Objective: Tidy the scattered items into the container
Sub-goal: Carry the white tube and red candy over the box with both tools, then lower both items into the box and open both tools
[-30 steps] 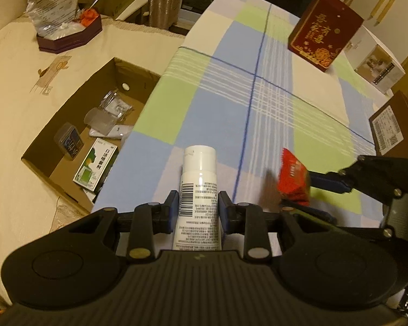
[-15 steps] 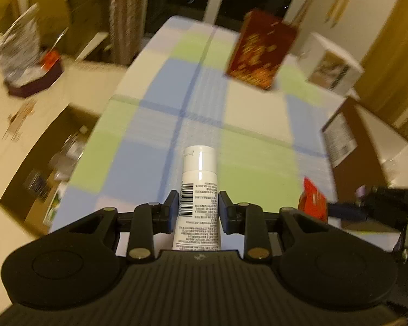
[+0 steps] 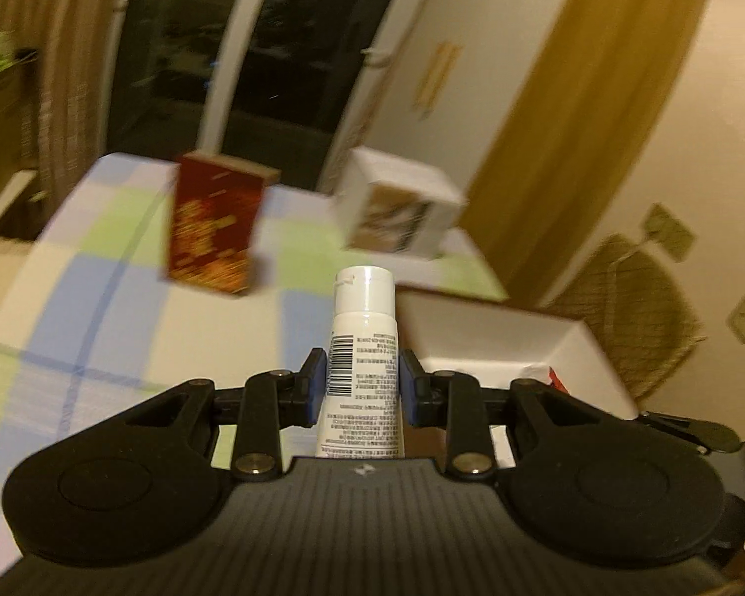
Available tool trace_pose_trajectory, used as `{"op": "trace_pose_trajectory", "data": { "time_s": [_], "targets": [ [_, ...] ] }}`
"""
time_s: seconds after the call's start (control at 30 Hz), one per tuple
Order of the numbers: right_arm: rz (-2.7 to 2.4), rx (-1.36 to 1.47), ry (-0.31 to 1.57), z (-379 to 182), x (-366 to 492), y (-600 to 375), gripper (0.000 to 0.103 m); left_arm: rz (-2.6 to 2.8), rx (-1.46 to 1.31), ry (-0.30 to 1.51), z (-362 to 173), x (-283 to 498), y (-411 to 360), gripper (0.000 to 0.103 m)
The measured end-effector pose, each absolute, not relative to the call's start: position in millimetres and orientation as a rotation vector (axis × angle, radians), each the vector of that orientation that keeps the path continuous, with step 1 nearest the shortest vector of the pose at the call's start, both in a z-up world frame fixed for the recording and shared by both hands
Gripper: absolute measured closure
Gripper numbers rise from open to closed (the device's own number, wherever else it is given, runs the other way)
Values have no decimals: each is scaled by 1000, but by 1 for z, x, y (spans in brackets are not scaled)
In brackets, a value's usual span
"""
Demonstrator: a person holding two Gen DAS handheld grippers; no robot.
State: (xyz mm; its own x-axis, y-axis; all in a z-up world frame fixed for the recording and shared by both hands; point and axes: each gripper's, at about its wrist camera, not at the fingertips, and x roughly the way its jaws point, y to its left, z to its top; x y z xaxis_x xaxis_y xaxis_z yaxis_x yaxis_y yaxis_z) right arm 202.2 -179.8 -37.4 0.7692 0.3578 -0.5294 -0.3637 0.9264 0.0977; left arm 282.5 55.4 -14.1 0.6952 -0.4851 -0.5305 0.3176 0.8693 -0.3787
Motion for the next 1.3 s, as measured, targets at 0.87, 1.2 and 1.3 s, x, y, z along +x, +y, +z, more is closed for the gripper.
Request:
{"op": "trace_pose_trajectory", "data": {
  "time_s": [0.87, 1.2, 1.3],
  "targets": [
    [25, 283, 765, -74, 282, -332, 67, -560, -20, 763, -69, 360, -142, 77],
    [-13, 294, 854, -97, 287, -342, 67, -552, 8, 868, -106, 383, -167, 77],
    [-15, 294, 871, -102, 292, -342, 67, -549, 1, 896, -114, 389, -170, 77]
  ]
}}
